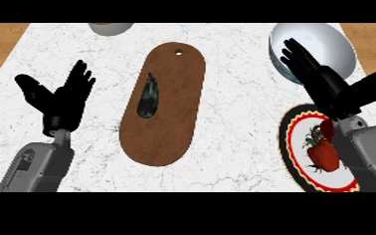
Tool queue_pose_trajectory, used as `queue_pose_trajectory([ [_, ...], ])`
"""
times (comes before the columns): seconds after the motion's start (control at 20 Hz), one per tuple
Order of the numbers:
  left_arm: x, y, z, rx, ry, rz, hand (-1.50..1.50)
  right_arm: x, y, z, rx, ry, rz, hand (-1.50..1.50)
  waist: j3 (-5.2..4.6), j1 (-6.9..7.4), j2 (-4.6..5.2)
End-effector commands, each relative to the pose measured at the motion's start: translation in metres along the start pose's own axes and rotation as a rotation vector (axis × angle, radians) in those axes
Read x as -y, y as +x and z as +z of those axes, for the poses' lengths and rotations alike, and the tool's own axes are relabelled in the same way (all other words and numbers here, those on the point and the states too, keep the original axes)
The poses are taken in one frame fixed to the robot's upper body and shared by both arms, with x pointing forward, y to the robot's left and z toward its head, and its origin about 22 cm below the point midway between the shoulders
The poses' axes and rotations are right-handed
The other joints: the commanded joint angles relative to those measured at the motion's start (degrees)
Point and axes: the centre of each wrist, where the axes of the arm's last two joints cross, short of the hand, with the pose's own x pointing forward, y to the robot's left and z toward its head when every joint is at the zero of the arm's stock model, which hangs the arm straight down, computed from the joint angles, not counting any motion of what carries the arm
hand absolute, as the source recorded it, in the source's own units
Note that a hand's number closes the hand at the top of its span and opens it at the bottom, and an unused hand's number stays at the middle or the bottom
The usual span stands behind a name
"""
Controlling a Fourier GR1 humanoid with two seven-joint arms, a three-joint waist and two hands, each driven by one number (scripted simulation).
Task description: Pick the bell pepper from the plate and place it in the bowl
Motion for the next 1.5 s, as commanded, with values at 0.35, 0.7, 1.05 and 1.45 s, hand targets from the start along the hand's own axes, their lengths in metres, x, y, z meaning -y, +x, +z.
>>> queue_pose_trajectory([
  [0.35,-0.049,0.053,0.003,0.365,0.061,-0.155,0.0,-0.05,0.042,0.029,0.386,0.491,0.278,-1.5,1.36,-4.34,-3.54],
  [0.7,-0.063,0.044,0.011,0.406,0.074,-0.164,0.0,-0.034,0.003,0.132,0.549,0.519,0.285,-1.5,1.41,-5.9,-2.12],
  [1.05,-0.07,0.052,0.017,0.407,0.051,-0.166,0.0,0.044,0.052,0.157,0.502,0.412,0.707,-1.5,1.27,-4.04,-1.76],
  [1.45,-0.069,0.045,0.02,0.413,0.042,-0.171,0.0,0.085,0.119,0.169,0.211,0.572,1.059,-1.5,1.19,-4.22,-1.85],
])
